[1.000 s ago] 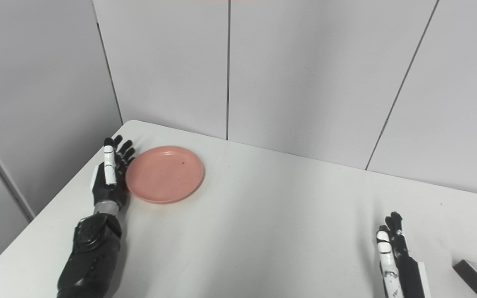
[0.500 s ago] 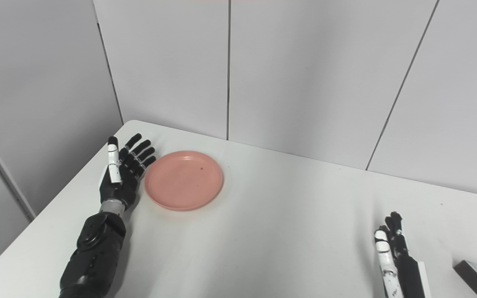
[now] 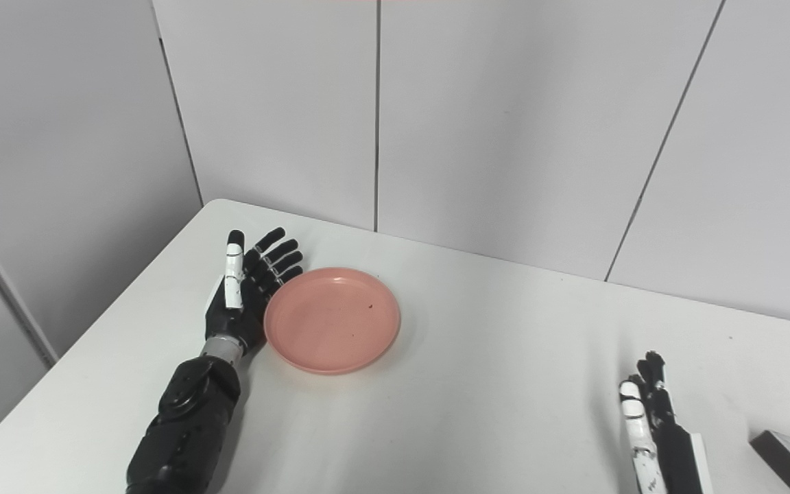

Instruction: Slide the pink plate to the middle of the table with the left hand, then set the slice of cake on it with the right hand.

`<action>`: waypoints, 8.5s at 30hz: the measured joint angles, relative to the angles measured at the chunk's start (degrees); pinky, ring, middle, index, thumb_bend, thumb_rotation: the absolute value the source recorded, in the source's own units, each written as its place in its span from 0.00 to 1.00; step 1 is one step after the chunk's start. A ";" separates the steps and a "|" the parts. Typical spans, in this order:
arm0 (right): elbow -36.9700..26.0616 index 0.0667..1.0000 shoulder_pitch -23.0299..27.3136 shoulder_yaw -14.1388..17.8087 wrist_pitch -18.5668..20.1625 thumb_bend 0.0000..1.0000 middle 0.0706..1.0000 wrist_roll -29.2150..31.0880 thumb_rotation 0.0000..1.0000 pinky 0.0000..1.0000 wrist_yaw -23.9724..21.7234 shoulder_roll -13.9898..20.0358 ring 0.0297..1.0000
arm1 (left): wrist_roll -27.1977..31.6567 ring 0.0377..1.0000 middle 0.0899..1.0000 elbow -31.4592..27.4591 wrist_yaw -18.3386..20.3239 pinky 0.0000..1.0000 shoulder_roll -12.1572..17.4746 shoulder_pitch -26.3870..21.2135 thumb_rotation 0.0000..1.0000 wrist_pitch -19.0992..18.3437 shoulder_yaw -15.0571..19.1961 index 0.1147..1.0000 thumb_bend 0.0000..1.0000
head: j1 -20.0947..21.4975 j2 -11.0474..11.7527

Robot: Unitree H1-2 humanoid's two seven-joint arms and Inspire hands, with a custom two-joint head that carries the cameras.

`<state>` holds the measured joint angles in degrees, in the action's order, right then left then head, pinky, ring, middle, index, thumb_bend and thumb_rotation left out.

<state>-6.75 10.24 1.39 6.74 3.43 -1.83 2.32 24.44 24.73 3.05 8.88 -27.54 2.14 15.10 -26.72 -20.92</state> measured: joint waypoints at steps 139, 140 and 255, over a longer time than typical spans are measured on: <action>18.00 0.61 13.84 1.77 18.67 0.82 0.61 -42.03 0.11 0.64 -14.14 31.14 0.60 | -6.21 0.88 0.87 -13.49 11.64 0.86 -7.78 10.91 0.86 -3.21 -13.88 0.86 0.72 | 51.86 -9.93; 17.94 0.60 13.87 1.64 18.67 0.82 0.60 -41.36 0.10 0.61 -14.11 31.40 0.58 | -6.21 0.88 0.87 -13.53 11.64 0.86 -7.79 10.92 0.86 -3.21 -13.89 0.86 0.72 | 51.86 -9.93; 0.59 1.00 7.38 -12.20 -8.77 0.77 1.00 -24.44 0.78 0.94 -15.42 16.16 1.00 | -17.93 0.97 0.96 -13.43 3.79 0.99 -15.83 11.94 0.96 1.63 -19.72 0.95 0.64 | 25.93 -12.31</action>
<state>-6.15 17.62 -10.81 -2.03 -21.01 -17.26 18.47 6.51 11.30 6.84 -6.95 -15.60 3.77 -4.62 -0.79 -33.22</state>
